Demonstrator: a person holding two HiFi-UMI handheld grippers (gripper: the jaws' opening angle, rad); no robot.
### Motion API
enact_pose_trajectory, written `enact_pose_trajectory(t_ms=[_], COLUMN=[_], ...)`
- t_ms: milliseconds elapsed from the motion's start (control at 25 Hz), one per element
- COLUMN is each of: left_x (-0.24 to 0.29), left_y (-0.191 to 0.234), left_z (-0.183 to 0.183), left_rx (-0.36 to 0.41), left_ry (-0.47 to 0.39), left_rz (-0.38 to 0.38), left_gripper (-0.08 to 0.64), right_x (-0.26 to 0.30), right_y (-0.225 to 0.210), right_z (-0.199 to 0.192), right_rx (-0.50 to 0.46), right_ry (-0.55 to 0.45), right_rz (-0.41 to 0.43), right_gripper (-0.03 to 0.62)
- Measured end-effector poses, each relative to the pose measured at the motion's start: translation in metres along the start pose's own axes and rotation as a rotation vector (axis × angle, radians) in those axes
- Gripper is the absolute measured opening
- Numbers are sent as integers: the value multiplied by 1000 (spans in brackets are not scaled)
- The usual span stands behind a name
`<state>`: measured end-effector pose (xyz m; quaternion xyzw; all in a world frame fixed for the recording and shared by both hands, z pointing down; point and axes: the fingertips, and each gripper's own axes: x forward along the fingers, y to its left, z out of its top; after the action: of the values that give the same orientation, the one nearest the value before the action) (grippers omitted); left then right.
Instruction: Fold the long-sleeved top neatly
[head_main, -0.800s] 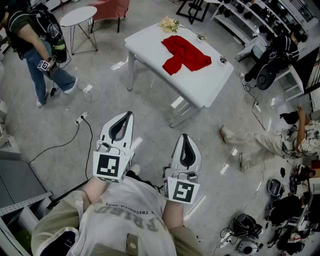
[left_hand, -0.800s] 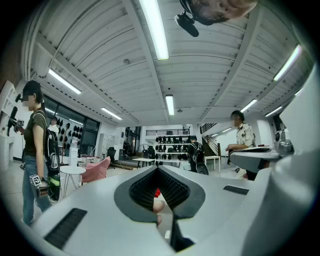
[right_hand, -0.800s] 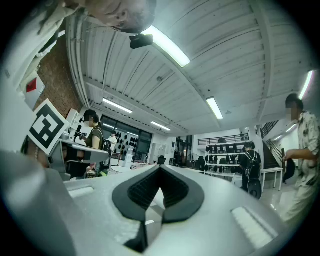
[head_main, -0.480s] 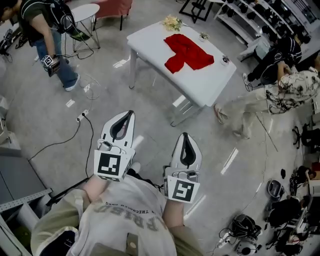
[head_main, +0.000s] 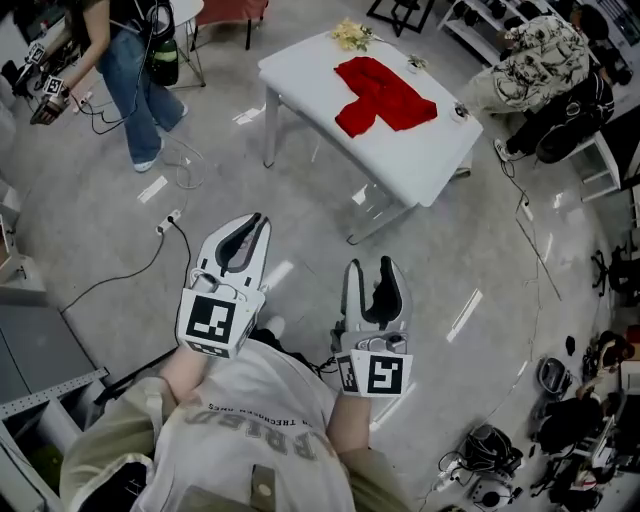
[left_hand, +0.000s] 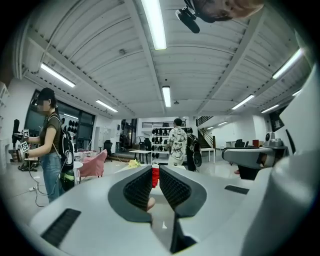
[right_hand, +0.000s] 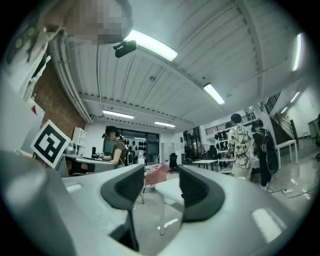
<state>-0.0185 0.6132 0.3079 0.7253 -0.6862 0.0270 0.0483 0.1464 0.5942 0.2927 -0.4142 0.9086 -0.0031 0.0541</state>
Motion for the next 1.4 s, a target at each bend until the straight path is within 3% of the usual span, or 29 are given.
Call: enact_pose_trajectory(t_ms=[40, 120, 200, 280, 600, 1000, 1400], left_x=[3, 12, 25, 42, 144, 290, 359], left_y=[1, 2, 2, 2, 31, 89, 132], left_z=[-2, -6, -9, -10, -23, 14, 11], left_rx=[0, -3, -6, -4, -12, 8, -36], left_ry=[9, 29, 43, 56, 114, 115, 159], left_rz=[-15, -54, -97, -131, -204, -295, -344], left_gripper=[43, 181, 298, 344, 367, 367, 367], right_x=[3, 10, 18, 29, 113, 249, 319], right_y=[1, -1, -8, -16, -52, -104, -133], right_z=[-3, -8, -13, -18, -39, -29, -36], right_rx=[13, 16, 14, 13, -27, -68, -117], right_ry=[9, 22, 35, 45, 98, 94, 152], right_rz=[18, 34, 33, 24, -12, -123, -209], right_gripper=[249, 340, 374, 376, 376, 376, 376])
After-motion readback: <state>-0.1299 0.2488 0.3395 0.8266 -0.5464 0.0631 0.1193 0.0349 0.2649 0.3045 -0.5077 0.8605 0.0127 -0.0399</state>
